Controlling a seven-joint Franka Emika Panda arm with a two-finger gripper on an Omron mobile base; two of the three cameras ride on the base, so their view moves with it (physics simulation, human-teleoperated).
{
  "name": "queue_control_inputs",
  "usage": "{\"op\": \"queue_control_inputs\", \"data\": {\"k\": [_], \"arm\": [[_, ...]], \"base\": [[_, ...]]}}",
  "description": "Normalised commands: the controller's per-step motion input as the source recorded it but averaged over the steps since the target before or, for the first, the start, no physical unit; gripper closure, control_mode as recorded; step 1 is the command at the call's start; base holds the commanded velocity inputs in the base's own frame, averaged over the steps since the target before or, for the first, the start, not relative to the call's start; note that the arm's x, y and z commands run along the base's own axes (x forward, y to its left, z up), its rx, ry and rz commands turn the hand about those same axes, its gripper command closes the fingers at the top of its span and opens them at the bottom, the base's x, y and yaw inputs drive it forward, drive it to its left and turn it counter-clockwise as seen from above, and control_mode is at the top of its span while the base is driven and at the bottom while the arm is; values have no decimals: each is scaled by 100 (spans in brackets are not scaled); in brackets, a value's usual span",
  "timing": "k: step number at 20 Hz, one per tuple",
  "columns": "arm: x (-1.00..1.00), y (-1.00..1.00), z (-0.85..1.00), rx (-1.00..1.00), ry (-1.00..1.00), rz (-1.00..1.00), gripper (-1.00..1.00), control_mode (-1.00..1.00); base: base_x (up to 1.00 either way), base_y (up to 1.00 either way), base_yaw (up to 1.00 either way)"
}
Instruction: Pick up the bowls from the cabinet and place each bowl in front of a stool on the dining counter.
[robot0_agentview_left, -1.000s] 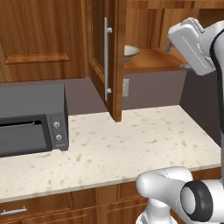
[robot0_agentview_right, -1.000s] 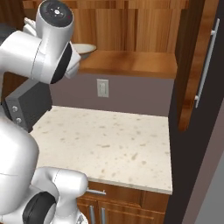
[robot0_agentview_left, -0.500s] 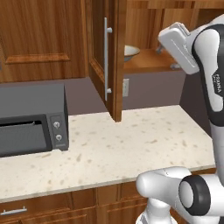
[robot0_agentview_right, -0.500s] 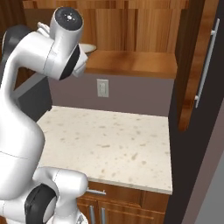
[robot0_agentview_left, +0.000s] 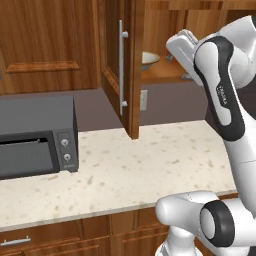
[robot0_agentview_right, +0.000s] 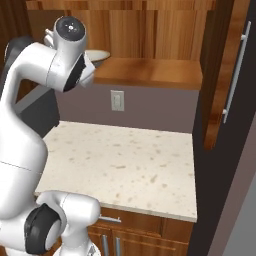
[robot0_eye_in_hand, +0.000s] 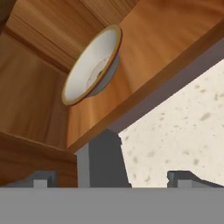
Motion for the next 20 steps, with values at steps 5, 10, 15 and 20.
{"op": "queue_control_inputs", "data": {"k": [5,10,15,20], "arm": [[45,5,0,4,0,-4,-100,-100],[42,0,0,5,0,0,-100,-100],[46,0,0,1,0,0,-100,-100],[46,0,0,0,0,0,-100,-100]], "base": [[0,0,0],[0,0,0],[0,0,0],[0,0,0]]}}
